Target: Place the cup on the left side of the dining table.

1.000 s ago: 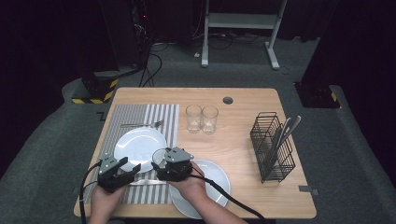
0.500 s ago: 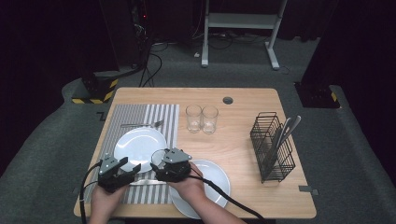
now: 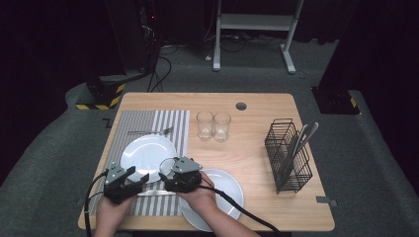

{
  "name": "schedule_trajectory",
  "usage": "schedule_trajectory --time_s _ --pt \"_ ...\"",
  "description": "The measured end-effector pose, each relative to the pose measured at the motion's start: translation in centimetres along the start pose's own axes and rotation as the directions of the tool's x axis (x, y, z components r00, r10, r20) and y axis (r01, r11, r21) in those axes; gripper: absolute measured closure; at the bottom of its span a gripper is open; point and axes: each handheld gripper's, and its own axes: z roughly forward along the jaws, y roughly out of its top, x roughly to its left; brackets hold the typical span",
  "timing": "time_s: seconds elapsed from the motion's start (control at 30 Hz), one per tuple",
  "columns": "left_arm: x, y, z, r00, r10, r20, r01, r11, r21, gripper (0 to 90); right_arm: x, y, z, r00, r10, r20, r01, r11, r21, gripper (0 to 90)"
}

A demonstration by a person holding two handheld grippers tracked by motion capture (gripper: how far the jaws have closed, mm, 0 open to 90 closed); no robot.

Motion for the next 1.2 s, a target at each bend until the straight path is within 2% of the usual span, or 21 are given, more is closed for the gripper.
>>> schedule_trajectory --time_s 0.83,0.97,1.0,1.2 --pt "-0.06 -0.01 0.04 1.0 0.005 0.001 -0.005 1.0 0.004 35.3 0.02 -0.09 -0.03 0.9999 0.009 0.005 -0.009 1.0 -0.001 28.2" --pt "-0.09 -0.01 0.07 1.0 0.008 0.002 -0.008 1.0 0.005 35.0 -0.09 -0.09 0.04 0.9999 0.012 -0.007 -0.012 1.0 -0.001 27.5" --pt "-0.09 -0.01 0.08 1.0 0.007 0.003 -0.007 1.0 0.006 35.0 -0.21 -0.08 0.11 0.9998 0.015 -0.013 -0.015 1.0 0.0 23.8" --pt "-0.1 -0.02 0.08 1.0 0.008 0.003 -0.008 0.9999 0.007 35.0 -0.34 0.04 0.23 0.9995 0.029 -0.016 -0.029 1.0 0.001 16.8"
